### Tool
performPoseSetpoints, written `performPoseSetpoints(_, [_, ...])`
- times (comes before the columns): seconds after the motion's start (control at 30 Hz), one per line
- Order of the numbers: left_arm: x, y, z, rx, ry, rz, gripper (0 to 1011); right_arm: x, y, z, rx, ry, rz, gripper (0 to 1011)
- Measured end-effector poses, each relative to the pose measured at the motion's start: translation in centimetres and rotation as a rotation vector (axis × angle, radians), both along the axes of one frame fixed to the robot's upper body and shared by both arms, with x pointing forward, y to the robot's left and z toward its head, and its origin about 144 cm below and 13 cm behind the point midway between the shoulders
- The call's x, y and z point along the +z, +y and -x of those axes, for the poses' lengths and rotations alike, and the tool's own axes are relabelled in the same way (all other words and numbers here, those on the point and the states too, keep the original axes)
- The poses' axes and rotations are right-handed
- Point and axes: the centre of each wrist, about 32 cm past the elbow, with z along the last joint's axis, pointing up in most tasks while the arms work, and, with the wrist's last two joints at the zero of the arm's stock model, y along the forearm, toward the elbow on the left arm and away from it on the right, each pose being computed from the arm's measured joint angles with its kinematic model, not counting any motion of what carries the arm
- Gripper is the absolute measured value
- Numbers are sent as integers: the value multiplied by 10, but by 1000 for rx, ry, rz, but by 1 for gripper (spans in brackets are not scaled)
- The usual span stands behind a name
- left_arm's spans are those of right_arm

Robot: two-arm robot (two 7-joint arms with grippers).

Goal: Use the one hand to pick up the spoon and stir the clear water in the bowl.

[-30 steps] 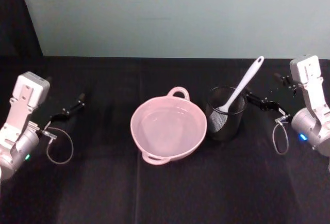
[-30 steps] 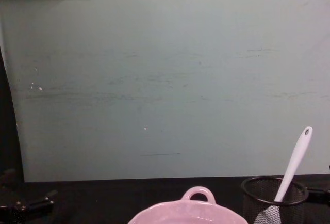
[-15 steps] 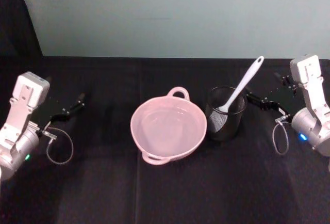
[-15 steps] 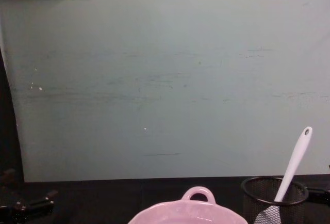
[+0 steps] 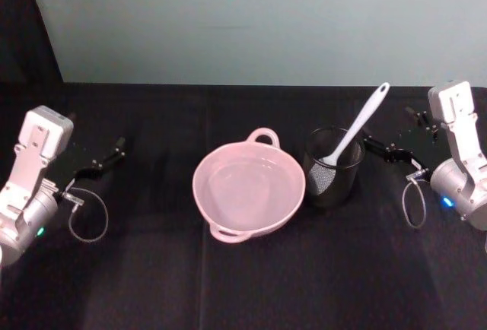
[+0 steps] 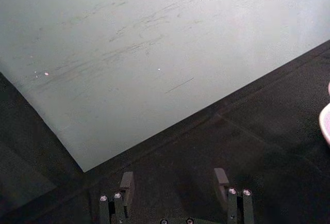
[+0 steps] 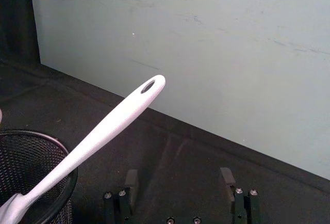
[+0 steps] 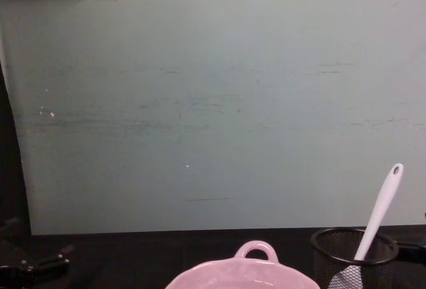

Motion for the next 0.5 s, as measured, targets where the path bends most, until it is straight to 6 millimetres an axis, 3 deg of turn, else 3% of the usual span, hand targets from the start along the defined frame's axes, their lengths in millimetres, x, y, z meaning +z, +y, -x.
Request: performPoseSetpoints(0.5, [0, 0, 0, 0, 0, 0, 1011, 0, 0, 0, 0, 0, 0, 1002])
